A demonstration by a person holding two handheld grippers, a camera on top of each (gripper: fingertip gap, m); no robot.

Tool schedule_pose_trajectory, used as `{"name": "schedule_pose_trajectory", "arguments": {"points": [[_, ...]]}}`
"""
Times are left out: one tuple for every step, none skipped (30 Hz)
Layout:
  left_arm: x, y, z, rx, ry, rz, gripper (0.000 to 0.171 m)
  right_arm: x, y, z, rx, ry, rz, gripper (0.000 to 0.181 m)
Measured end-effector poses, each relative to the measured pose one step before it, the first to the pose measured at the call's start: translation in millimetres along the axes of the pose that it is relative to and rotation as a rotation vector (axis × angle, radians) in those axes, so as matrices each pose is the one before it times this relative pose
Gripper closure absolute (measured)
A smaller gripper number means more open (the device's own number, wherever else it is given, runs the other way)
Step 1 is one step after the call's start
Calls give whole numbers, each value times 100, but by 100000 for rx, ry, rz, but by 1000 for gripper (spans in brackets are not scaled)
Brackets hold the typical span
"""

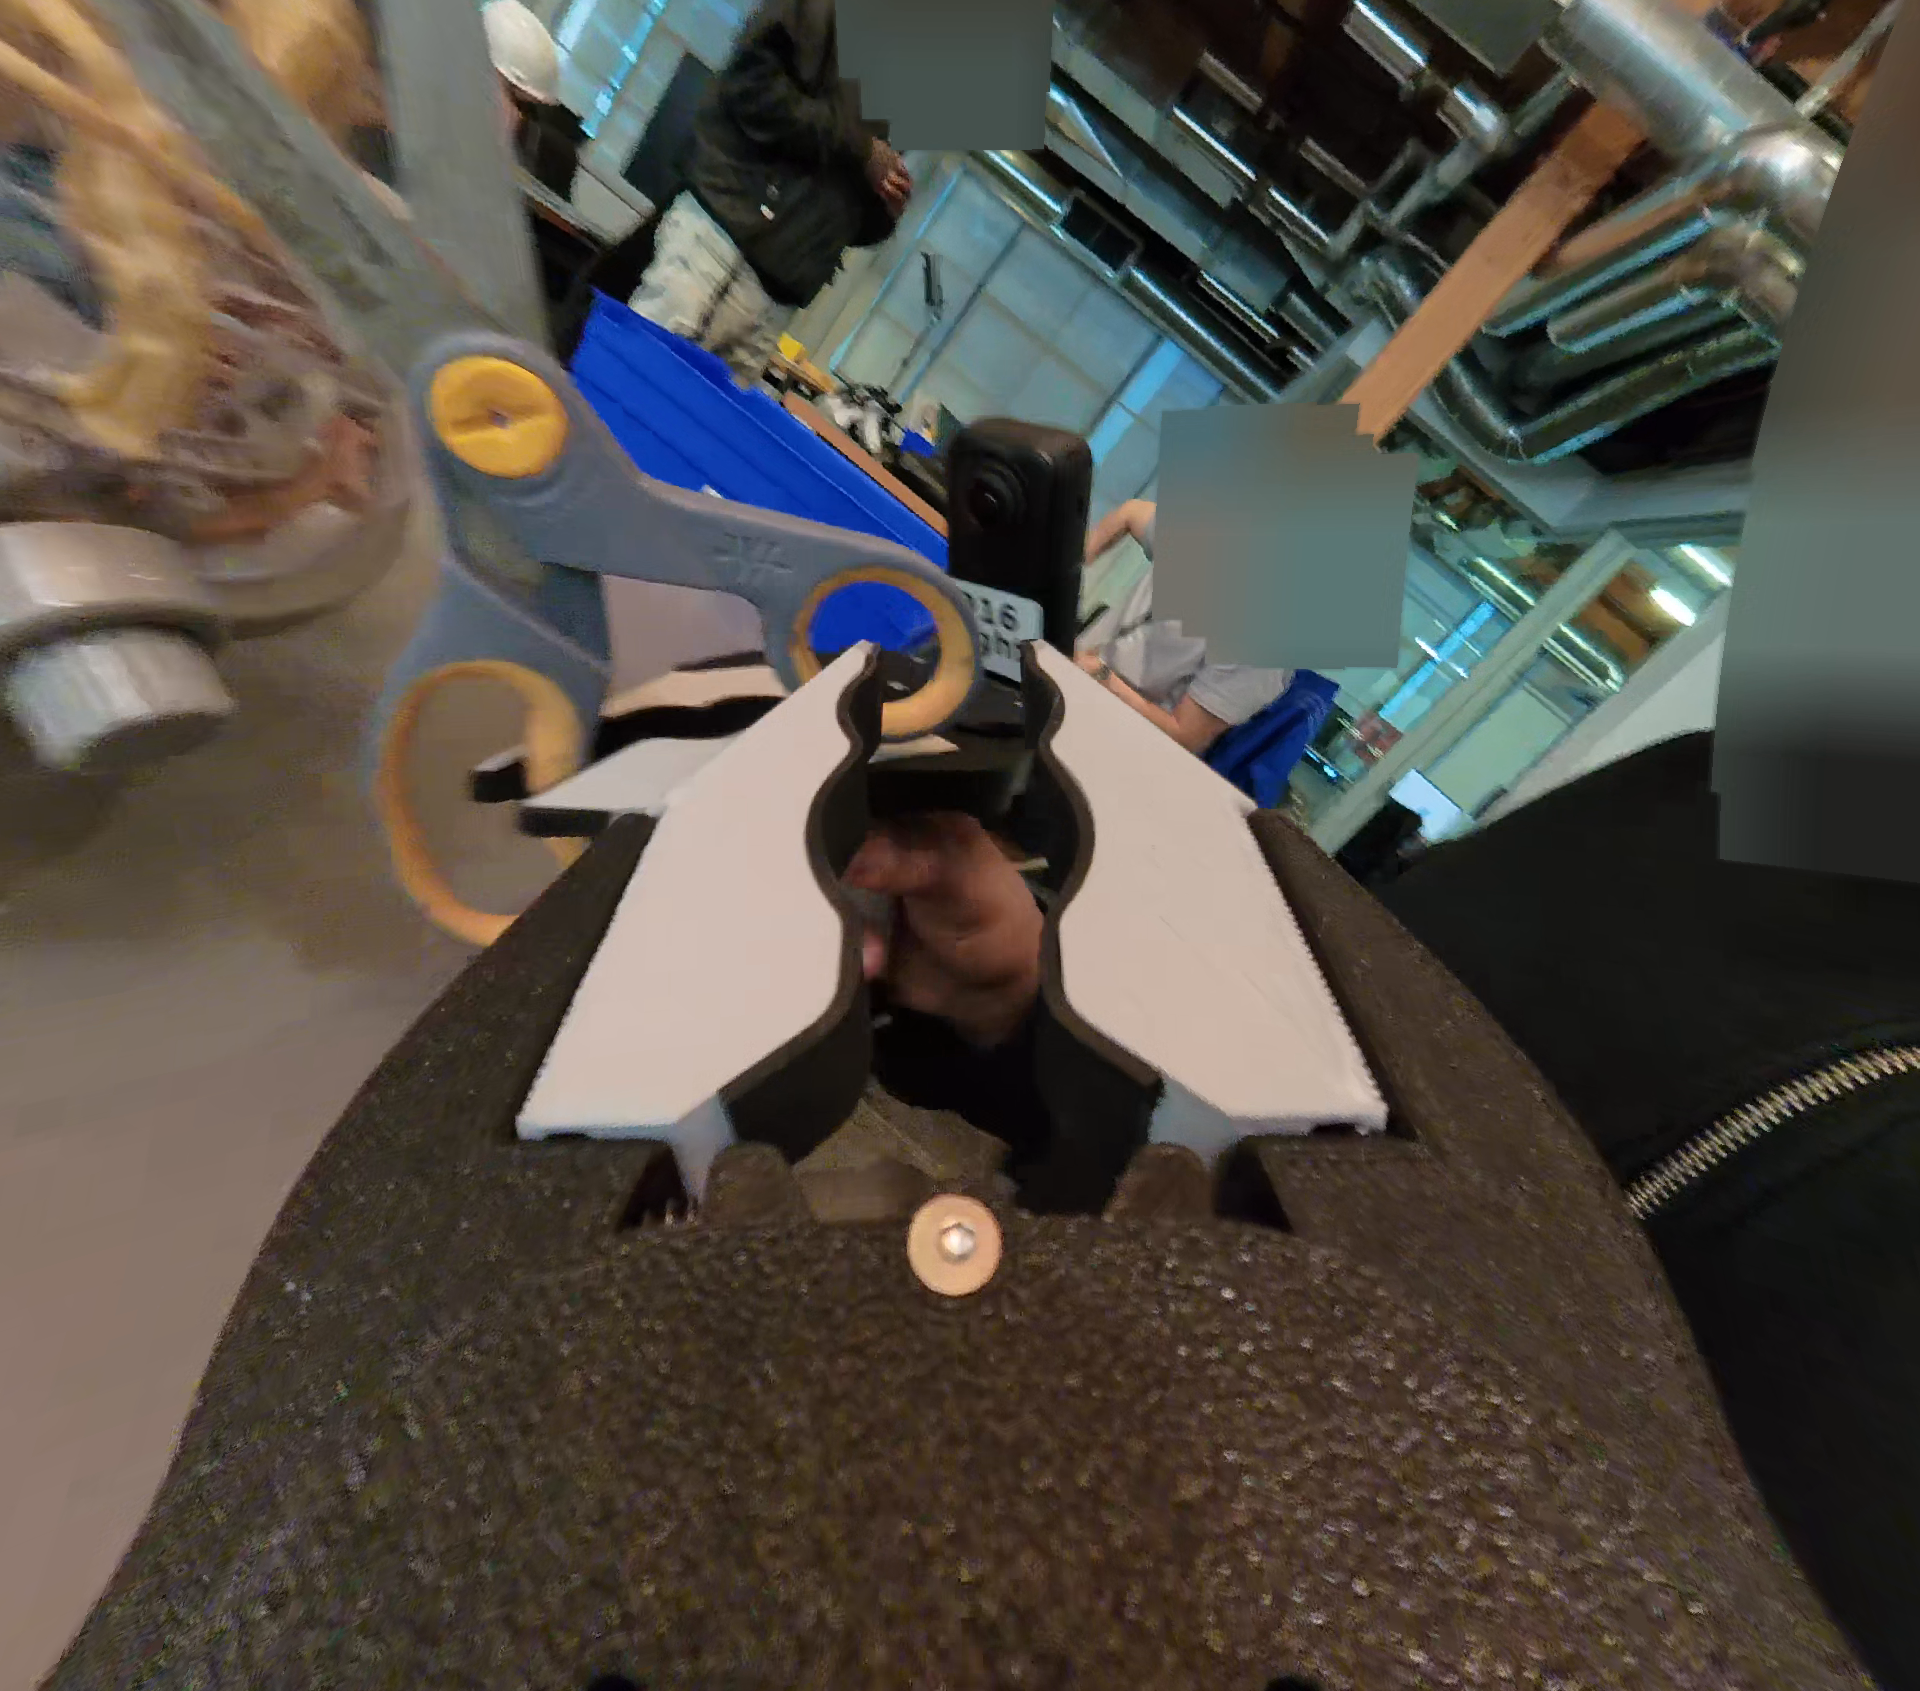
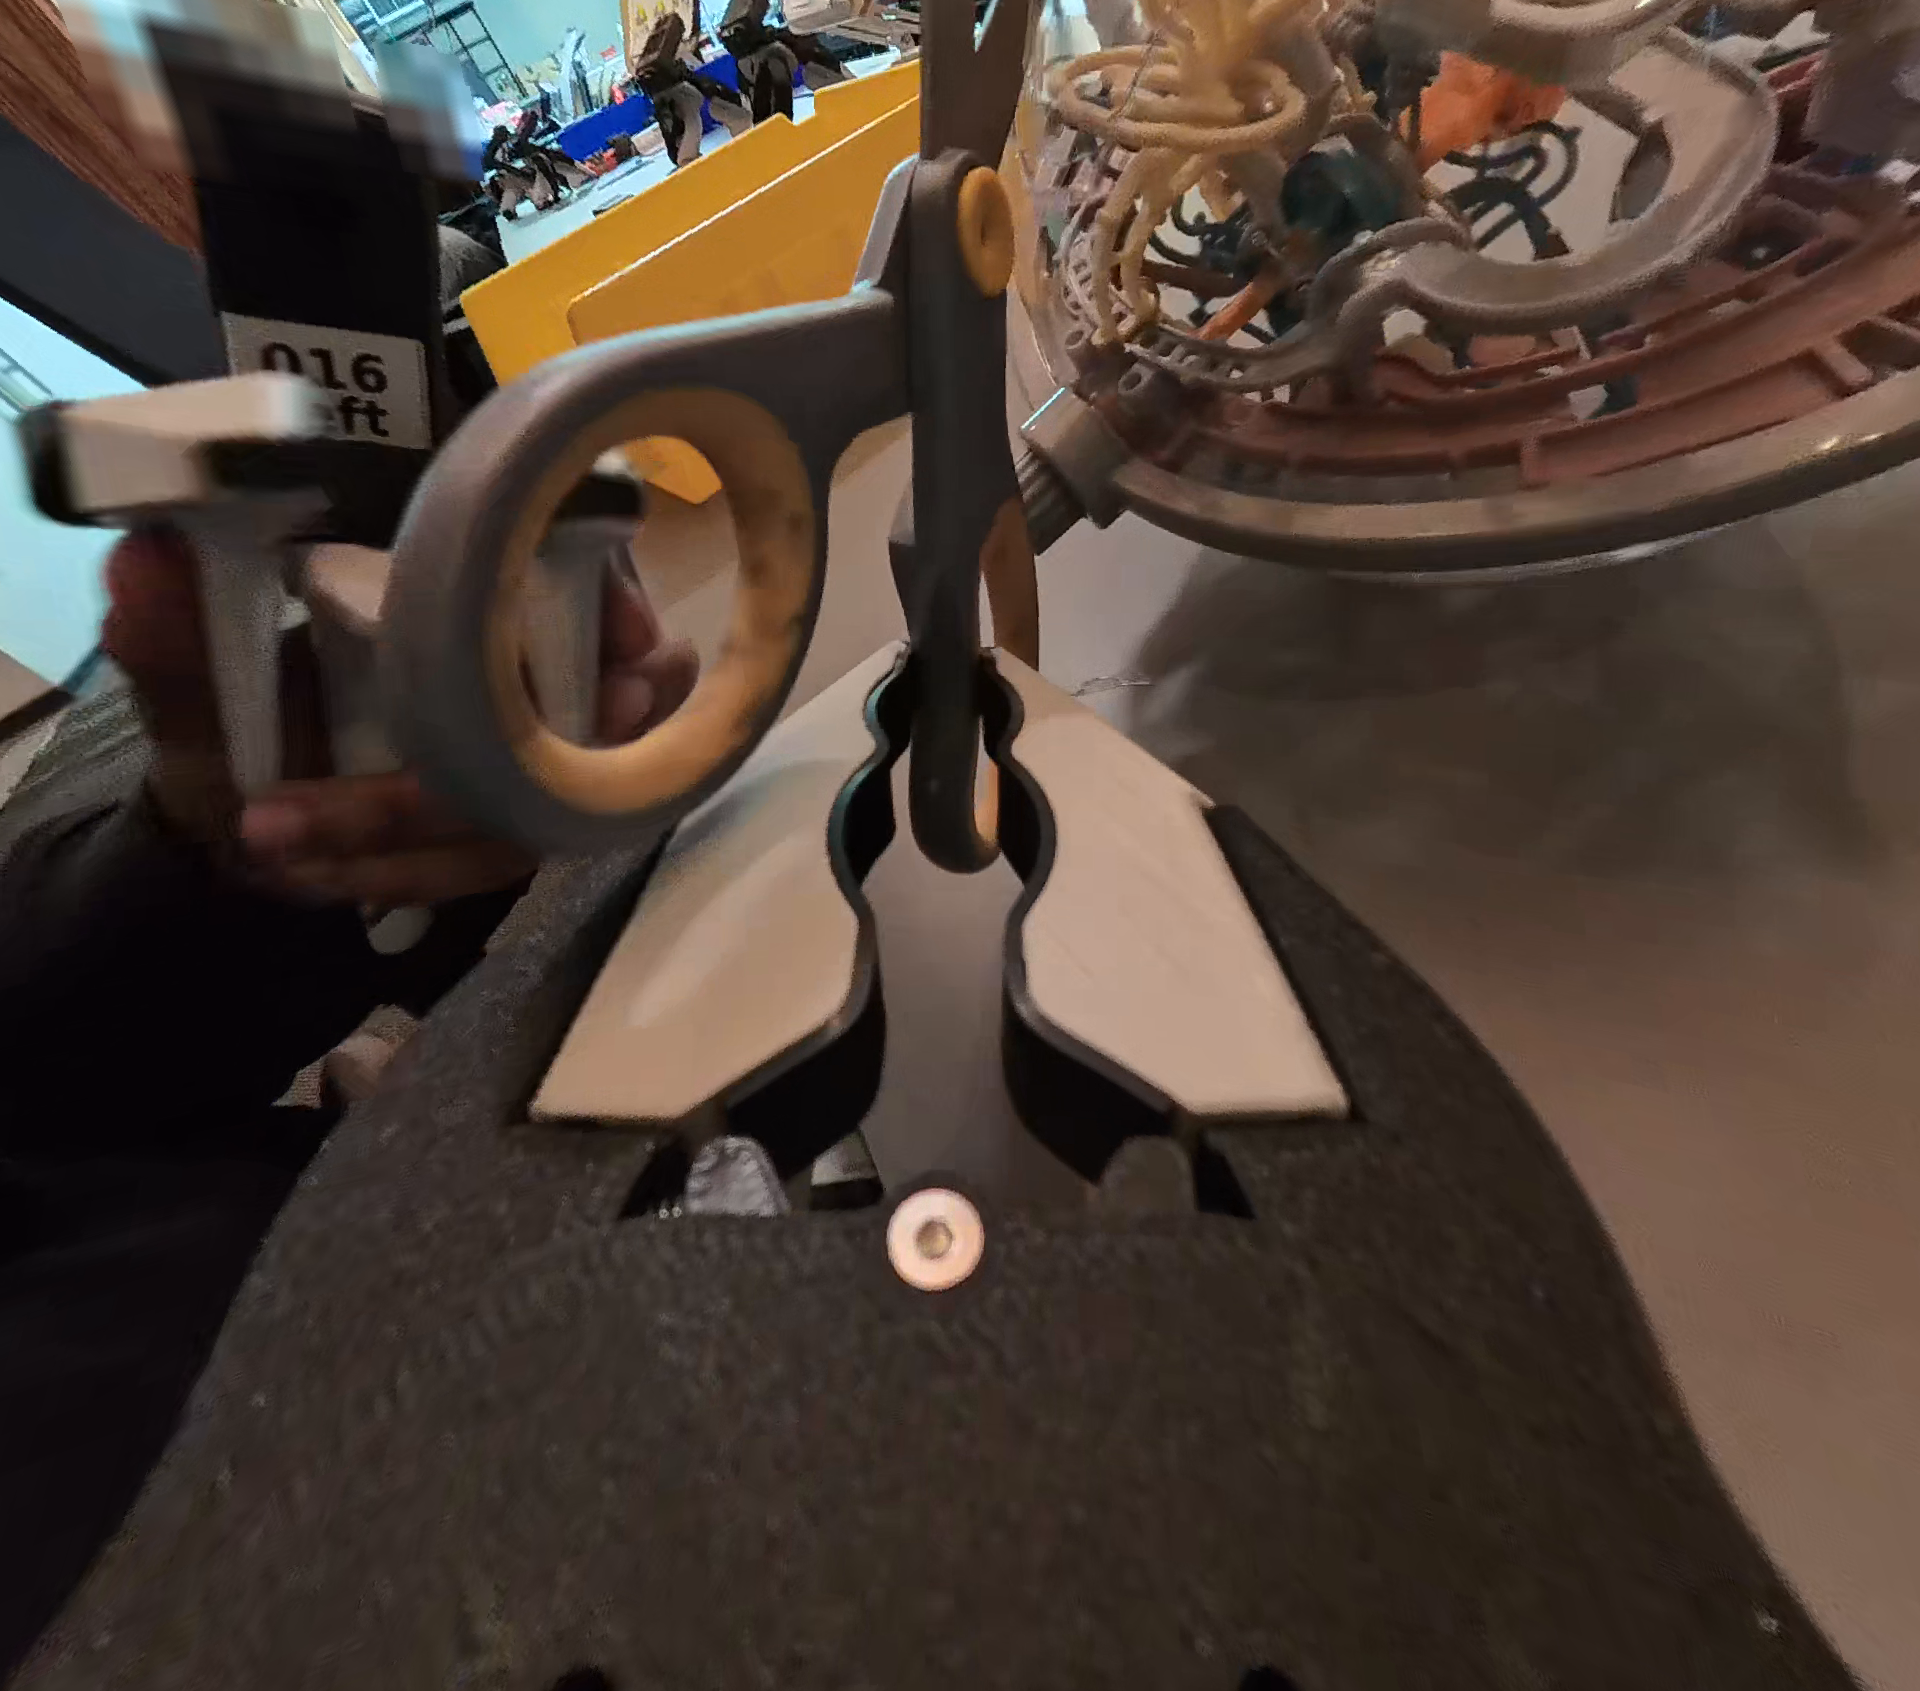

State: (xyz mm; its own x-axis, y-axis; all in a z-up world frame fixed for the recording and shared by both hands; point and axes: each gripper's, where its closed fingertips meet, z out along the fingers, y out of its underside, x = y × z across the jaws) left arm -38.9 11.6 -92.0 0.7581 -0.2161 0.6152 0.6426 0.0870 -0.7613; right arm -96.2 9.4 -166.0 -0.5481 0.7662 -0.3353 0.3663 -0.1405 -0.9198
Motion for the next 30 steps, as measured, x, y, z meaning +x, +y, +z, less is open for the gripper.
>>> {"name": "schedule_pose_trajectory", "arguments": {"points": [[-822, -681, -584, 2917, -3608, 895, 148, -45, -88, -39, 485, -540, 540, 172], [-1054, -635, -561, 2713, -4656, 823, 148, -31, -67, -24, 331, -161, 68, 172], [-1461, -594, -522, 2524, -6808, 516, 148, -34, -17, 5, 71, -61, -220, 172], [-1998, -470, -454, 2054, -9577, -148, 148, -58, -13, 17, 65, -120, -211, 172], [-2023, -281, -299, 875, -9308, -922, 148, -54, -16, 25, 206, -133, -81, 172], [-1593, -138, -120, -16, -6609, -1547, 148, -71, -35, 24, 259, -321, 260, 172], [-1242, 1, 17, -733, -4691, -1763, 148, -55, -42, 12, 308, -399, 444, 172], [-887, 117, 137, -1294, -2886, -1469, 147, -27, -65, -9, 431, -196, 448, 172], [-647, 241, 200, -1882, -1817, -560, 147, -9, -92, -14, 521, -105, 192, 172], [-549, 232, 212, -1610, -1962, 392, 147, 4, -76, -22, 403, -2, 210, 172], [-400, 215, 187, -1353, -1677, 611, 147, 45, -42, 10, 122, 178, 217, 171], [-449, 177, 226, -1126, -2235, 692, 146, 64, 50, 45, -389, 157, 260, 172], [-386, 148, 193, -1123, -2116, 899, 145, 53, 119, 84, -668, 172, 120, 171], [-297, 129, 172, -1028, -1820, 1016, 145, 61, 121, 89, -680, 460, -305, 171], [-146, 109, 147, -829, -1177, 855, 144, 25, 88, 82, -457, 661, -790, 171], [-31, 48, 83, -516, -645, 361, 143, 21, 68, 67, -462, 736, -1015, 171], [12, 21, 60, -209, -504, 771, 142, 22, 50, 66, -447, 704, -960, 171], [33, 16, 34, 91, -356, 754, 142, 8, 15, 54, -250, 485, -767, 171], [12, 10, 14, 165, -481, 551, 142, 4, 10, 47, -359, 294, -757, 171], [-27, 34, 26, 90, -959, 938, 143, 38, 35, 44, -690, 289, -1061, 171], [-90, 45, 6, 28, -1850, 2208, 150, 137, 30, 29, -838, 700, -1538, 171], [22, -4, -45, 397, -1972, 3866, 167, 144, 11, -3, -865, 859, -1477, 171], [674, -140, -47, 1120, 1532, 4972, 171, 4, -43, 8, -705, 5, -682, 171], [409, -160, 11, 713, -781, 3865, 171, -68, -69, 36, -300, -356, -319, 171], [202, -104, 58, -36, -1978, 3786, 171, -59, -64, 49, -109, -239, -189, 171], [393, -58, 93, -299, -347, 4046, 171, -71, -7, 54, -314, -274, -191, 171], [290, -39, 72, -441, -491, 3217, 171, -43, 20, 26, -274, -66, -300, 171], [-138, -12, -36, -407, -2610, 2298, 171, -10, -46, -35, 188, 49, -303, 171], [-51, -136, -152, 634, -967, 2003, 171, 17, -12, -59, -80, -21, 14, 171], [32, -279, -290, 1906, 589, 627, 171, 32, 93, -10, -661, -47, 31, 170]]}}
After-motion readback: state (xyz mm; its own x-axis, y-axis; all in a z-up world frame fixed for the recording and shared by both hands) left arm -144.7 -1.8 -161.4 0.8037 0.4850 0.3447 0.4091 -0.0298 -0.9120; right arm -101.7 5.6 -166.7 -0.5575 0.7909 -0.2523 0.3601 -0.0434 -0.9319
